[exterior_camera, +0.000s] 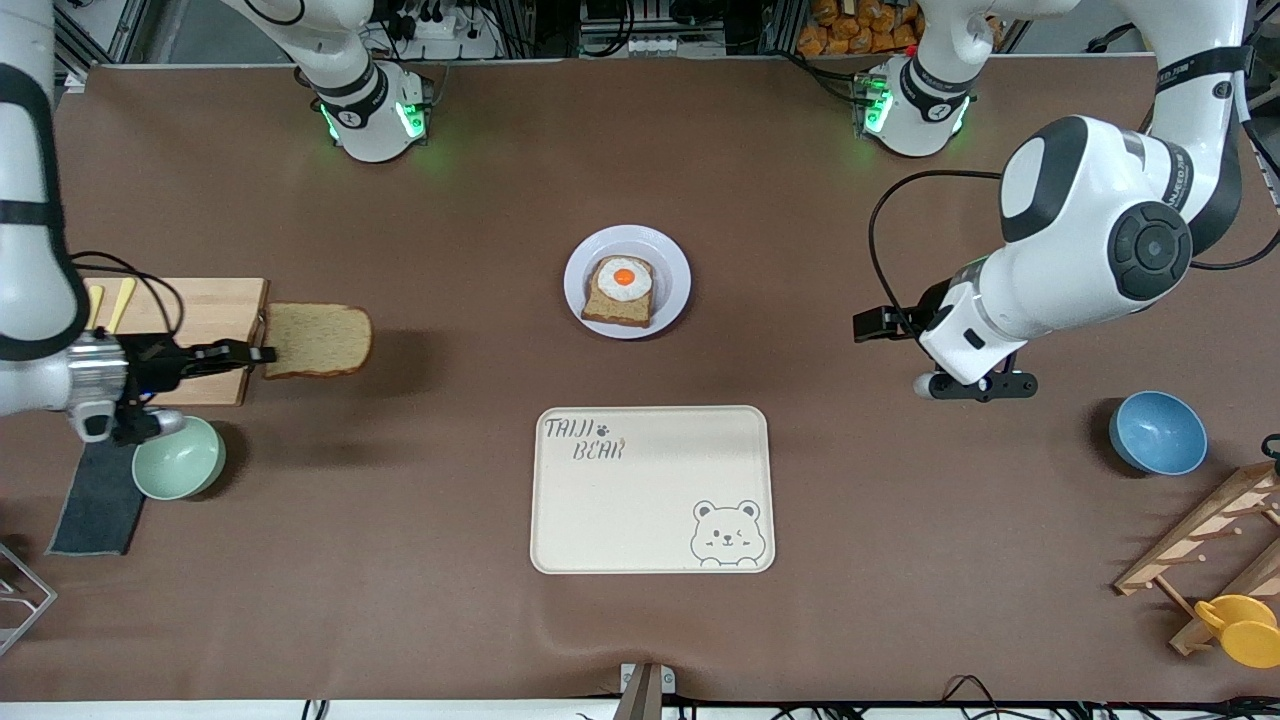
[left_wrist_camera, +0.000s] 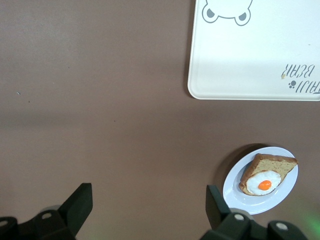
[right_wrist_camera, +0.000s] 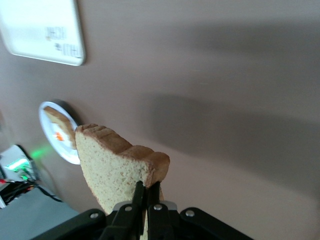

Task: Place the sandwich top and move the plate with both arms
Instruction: 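Lift the bread slice with the right gripper and carry it to the plate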

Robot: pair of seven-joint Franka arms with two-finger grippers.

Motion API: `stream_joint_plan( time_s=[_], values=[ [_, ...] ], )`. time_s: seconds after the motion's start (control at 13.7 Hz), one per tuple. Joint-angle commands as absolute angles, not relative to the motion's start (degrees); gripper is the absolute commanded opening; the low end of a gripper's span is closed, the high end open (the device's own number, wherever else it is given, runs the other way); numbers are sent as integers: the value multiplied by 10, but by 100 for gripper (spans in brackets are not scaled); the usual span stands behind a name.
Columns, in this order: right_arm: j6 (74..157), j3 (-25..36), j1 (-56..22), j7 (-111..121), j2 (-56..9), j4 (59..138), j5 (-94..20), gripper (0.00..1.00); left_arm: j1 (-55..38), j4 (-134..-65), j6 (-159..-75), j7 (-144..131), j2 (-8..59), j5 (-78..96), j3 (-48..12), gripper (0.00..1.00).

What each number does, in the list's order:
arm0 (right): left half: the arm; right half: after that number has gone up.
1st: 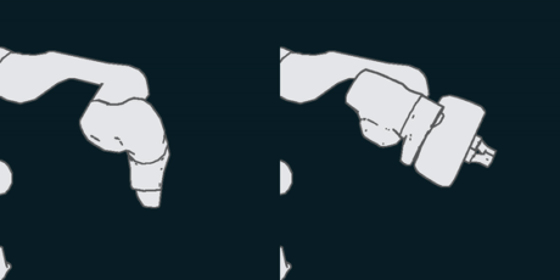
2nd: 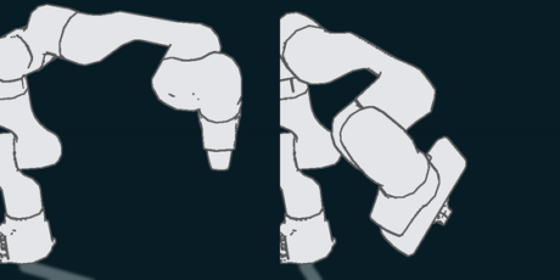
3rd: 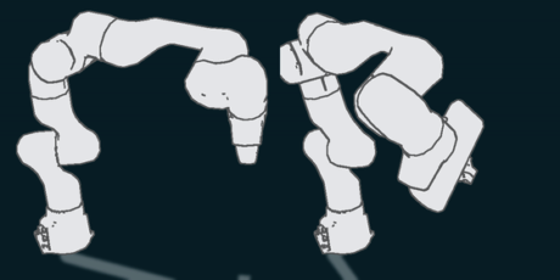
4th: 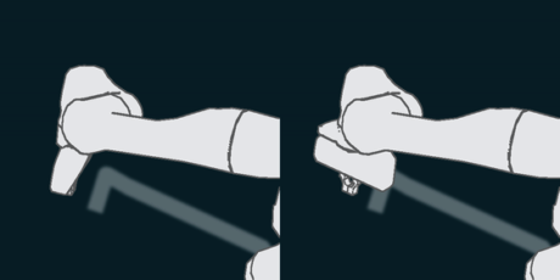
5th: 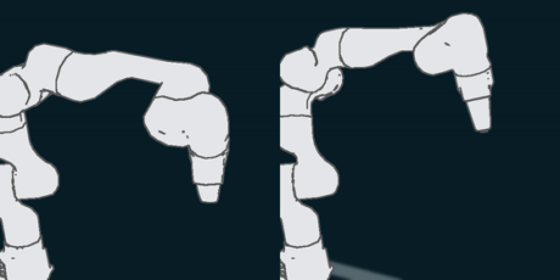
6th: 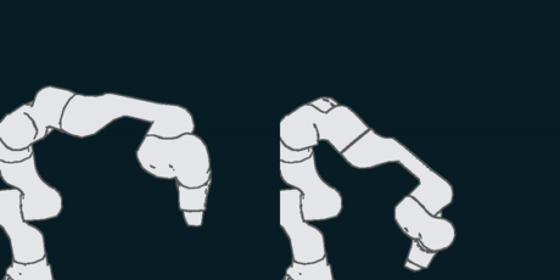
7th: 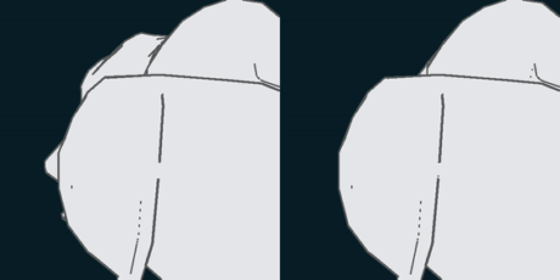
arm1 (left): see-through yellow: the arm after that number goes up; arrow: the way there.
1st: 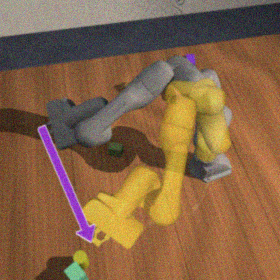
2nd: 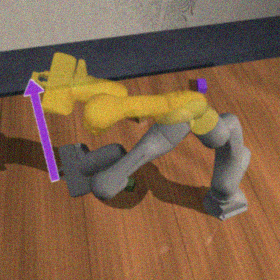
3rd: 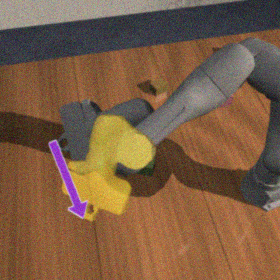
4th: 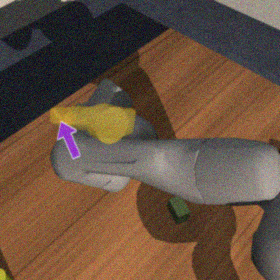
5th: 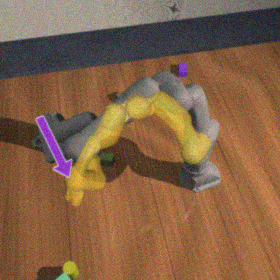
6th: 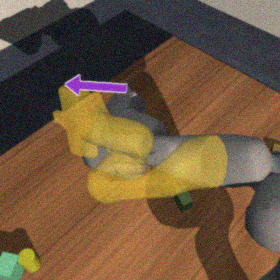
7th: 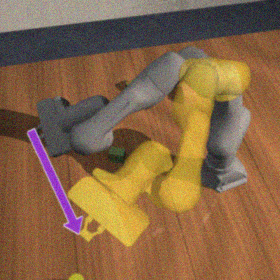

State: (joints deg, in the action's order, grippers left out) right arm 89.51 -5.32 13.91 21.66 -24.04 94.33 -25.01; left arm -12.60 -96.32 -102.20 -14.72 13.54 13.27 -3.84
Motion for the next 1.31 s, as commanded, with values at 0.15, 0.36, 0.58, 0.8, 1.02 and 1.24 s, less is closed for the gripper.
stream_joint_plan(
  time_s=[0.15,0.36,0.58,0.8,1.02,1.24],
  values=[
    [1020,-47,64,142,-130,1096,-306,0,-126,-976,-1031,-156,122,126,-40,100],
    [1088,-48,10,107,-100,1162,-368,0,-126,-983,-1031,-156,119,126,-40,100],
    [1197,-48,-58,106,-82,1239,-441,0,-127,-983,-1031,-156,118,126,-40,100],
    [1288,-48,-126,105,-76,1288,-498,0,-129,-983,-1030,-158,117,126,-40,100],
    [1324,-48,-161,105,-76,1315,-540,0,-128,-983,-1030,-158,117,125,-40,100],
    [1383,-48,-218,106,-76,1343,-604,0,-130,-986,-1030,-158,118,125,-40,100]
  ],
)
